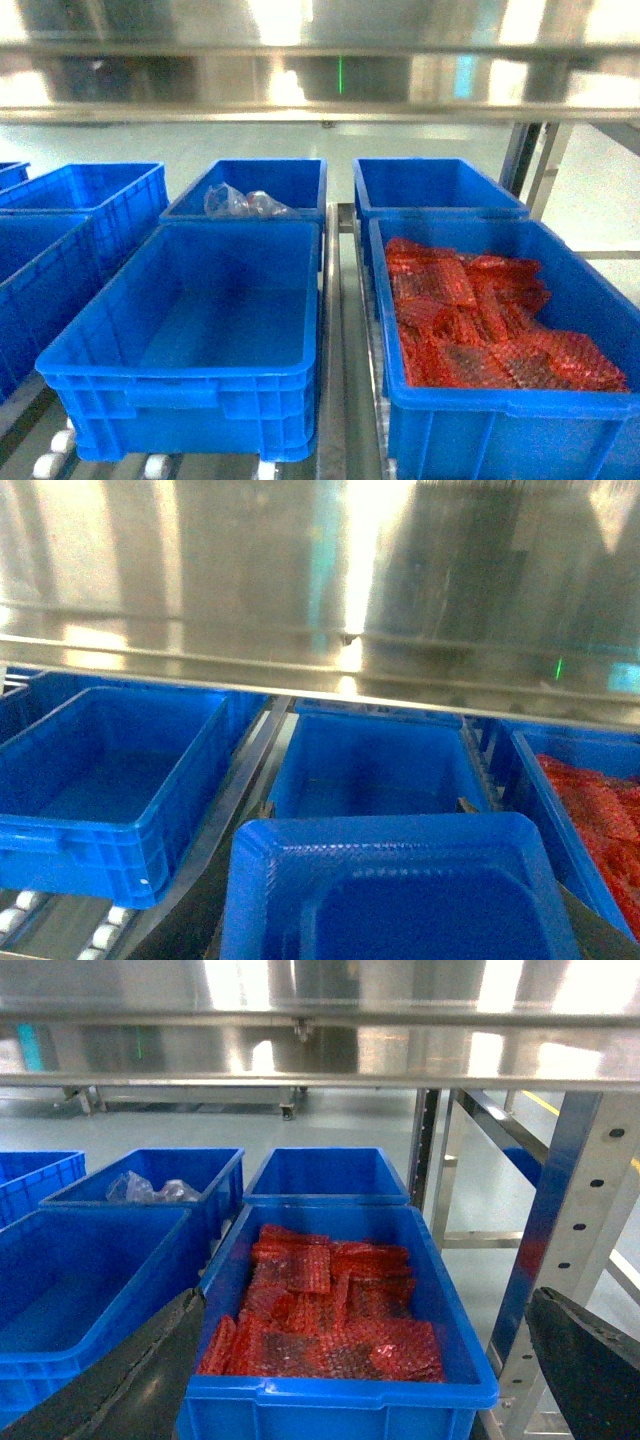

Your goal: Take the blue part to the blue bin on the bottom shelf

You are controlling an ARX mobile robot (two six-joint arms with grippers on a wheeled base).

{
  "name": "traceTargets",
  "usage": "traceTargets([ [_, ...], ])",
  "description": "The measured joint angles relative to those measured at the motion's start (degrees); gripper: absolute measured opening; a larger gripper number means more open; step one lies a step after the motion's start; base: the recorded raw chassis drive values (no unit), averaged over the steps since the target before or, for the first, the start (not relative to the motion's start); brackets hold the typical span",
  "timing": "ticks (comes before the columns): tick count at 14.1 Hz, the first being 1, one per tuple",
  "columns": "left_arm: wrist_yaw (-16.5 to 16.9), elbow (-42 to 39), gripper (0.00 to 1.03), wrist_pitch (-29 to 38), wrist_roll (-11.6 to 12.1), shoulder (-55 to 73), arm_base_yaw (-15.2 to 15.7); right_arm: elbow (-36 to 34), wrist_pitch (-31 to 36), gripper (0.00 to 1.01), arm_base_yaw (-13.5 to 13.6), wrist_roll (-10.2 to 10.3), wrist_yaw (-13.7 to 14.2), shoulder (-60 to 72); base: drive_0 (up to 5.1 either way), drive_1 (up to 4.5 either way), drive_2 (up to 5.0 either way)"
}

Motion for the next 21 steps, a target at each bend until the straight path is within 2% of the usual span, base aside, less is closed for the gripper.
traceTargets([
  [20,0.11,-0.11,0.43,0.11,0.0,-0.07,0.0,0.0,0.07,0.98,0.0,-0.02,0.02,0.0,0.0,0.0,0.0],
  [21,0.11,-0.13,0.43,-0.02,-0.02,0.0,0.0,0.0,0.07,0.98,0.0,-0.02,0.02,0.0,0.0,4.11,-4.1],
])
